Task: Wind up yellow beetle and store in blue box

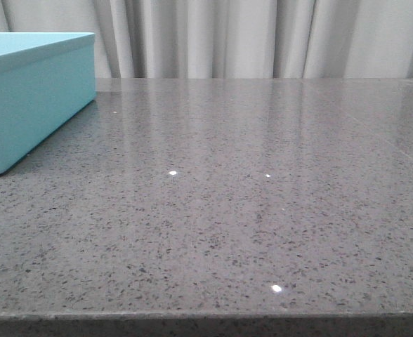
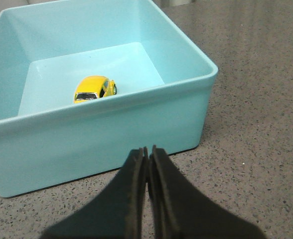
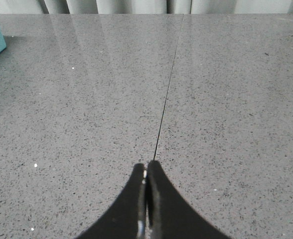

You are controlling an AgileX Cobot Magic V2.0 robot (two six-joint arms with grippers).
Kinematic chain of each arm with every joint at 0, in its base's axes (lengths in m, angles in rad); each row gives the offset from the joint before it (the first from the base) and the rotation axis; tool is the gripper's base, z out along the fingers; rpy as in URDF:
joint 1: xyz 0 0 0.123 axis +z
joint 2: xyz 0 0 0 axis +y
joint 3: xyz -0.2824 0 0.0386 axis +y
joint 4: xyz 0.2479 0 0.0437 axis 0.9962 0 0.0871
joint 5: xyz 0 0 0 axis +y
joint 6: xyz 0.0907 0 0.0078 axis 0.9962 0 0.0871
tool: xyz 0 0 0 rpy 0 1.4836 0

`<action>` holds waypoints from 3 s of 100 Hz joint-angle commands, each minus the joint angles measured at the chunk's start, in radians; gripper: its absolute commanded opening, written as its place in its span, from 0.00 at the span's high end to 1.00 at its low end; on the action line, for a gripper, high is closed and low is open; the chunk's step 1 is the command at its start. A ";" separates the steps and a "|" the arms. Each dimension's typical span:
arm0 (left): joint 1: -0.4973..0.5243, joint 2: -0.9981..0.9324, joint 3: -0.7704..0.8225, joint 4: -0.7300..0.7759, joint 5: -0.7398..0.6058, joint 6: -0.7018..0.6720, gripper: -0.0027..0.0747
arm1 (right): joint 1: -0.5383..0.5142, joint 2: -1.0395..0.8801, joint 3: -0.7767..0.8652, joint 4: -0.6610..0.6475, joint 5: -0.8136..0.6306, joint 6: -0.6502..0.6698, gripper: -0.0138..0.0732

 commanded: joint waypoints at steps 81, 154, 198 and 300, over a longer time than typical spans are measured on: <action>0.011 -0.207 0.300 0.210 -0.562 -0.315 0.99 | 0.000 0.003 -0.026 -0.014 -0.082 -0.009 0.92; 0.013 -0.279 0.406 0.166 -0.573 -0.315 0.99 | 0.000 0.006 -0.026 -0.014 -0.085 -0.009 0.92; 0.013 -0.279 0.408 0.166 -0.576 -0.315 0.99 | 0.000 0.006 -0.026 -0.014 -0.085 -0.009 0.92; 0.013 -0.279 0.408 0.166 -0.576 -0.315 0.99 | -0.182 -0.149 0.135 0.030 -0.348 -0.076 0.92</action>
